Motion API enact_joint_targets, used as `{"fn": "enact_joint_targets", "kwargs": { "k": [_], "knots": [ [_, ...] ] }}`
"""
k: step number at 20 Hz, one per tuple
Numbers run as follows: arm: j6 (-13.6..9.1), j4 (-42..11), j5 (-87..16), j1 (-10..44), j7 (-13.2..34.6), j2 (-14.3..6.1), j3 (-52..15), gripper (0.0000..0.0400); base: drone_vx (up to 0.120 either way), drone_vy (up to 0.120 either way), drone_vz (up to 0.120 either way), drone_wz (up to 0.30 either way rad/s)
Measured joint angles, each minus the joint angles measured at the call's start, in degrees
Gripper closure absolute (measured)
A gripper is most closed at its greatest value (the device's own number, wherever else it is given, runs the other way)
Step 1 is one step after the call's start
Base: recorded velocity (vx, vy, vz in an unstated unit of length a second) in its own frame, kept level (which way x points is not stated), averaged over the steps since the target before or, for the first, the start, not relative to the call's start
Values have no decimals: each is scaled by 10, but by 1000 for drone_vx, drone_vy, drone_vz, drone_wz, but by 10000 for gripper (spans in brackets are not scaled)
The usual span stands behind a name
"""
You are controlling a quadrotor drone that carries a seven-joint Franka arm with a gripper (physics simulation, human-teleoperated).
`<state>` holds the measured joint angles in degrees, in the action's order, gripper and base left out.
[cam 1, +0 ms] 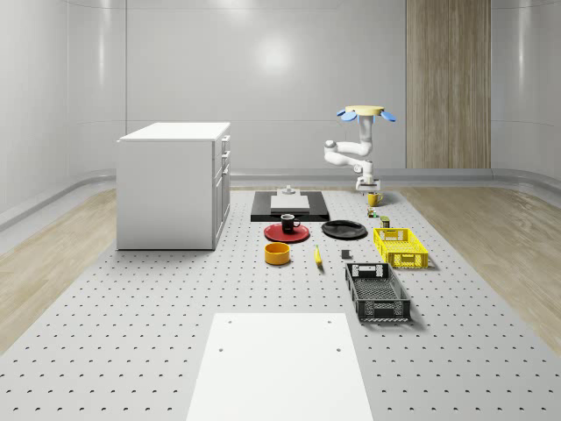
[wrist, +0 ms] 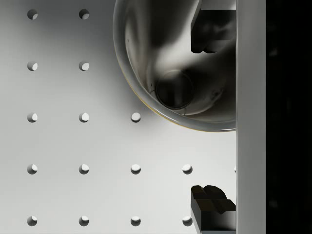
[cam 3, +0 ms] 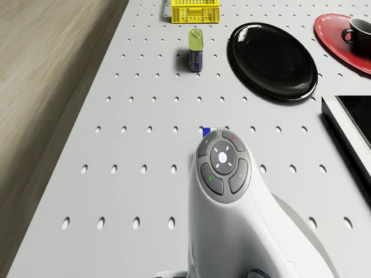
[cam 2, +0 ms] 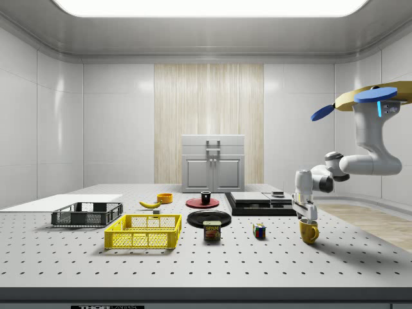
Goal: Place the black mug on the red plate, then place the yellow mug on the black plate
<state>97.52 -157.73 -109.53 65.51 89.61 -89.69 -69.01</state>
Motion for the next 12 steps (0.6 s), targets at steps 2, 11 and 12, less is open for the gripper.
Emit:
{"fn": "enact_joint_targets", "kwargs": {
  "k": [2,11,12],
  "knots": [
    [-1,0,0,0,0,1,0,64,0,0,0,0],
    [-3,0,-1,-1,-1,3,0,266,0,0,0,0],
    [-3,0,-1,-1,-1,3,0,271,0,0,0,0]
  ]
}}
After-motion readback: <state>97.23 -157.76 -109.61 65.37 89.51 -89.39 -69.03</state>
